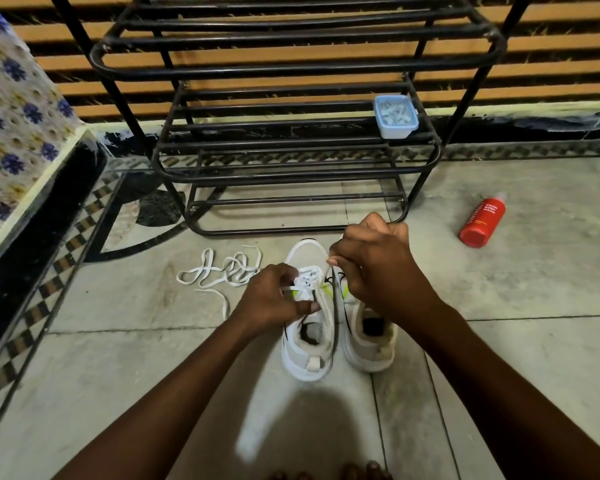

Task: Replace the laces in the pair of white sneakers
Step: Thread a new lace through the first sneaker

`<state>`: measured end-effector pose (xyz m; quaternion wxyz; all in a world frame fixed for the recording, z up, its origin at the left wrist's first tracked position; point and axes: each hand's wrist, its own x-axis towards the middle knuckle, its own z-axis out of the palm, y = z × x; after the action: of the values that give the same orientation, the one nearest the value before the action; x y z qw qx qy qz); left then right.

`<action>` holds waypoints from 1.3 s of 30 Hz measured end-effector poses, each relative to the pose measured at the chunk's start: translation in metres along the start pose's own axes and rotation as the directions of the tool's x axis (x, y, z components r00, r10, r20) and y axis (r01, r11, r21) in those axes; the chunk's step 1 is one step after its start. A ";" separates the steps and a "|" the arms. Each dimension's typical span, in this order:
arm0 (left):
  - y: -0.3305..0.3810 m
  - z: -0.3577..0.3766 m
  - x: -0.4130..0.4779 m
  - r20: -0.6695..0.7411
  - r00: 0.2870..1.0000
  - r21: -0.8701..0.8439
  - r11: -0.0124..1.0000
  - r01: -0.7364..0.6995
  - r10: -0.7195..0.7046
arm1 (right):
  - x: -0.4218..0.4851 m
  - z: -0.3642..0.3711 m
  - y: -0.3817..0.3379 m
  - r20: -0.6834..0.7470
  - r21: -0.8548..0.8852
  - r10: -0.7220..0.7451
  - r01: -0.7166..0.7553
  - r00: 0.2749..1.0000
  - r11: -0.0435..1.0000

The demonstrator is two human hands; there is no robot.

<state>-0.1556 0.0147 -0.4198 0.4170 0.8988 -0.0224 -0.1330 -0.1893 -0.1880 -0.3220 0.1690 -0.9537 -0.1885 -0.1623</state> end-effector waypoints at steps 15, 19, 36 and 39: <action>0.071 -0.033 0.003 0.030 1.000 -0.775 0.632 0.018 0.008 | -0.001 0.001 0.007 -0.164 0.301 0.173 -0.117 0.971 0.946; 0.065 -0.039 0.008 0.062 0.982 -0.890 0.435 0.136 -0.179 | -0.008 0.004 0.017 -0.104 0.250 0.193 -0.162 0.976 0.955; 0.049 -0.029 0.023 0.009 0.994 -0.756 0.650 0.077 -0.108 | -0.031 0.028 0.029 0.128 0.484 0.487 -0.483 0.864 0.730; 0.038 -0.017 0.011 -0.106 0.992 -0.481 0.877 0.013 -0.073 | -0.026 0.033 0.022 0.219 0.669 0.586 -0.558 0.780 0.492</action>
<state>-0.1377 0.0006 -0.3828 0.6237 0.7745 0.0563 -0.0891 -0.1947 -0.2027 -0.3665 0.5655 -0.8188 0.0945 -0.0304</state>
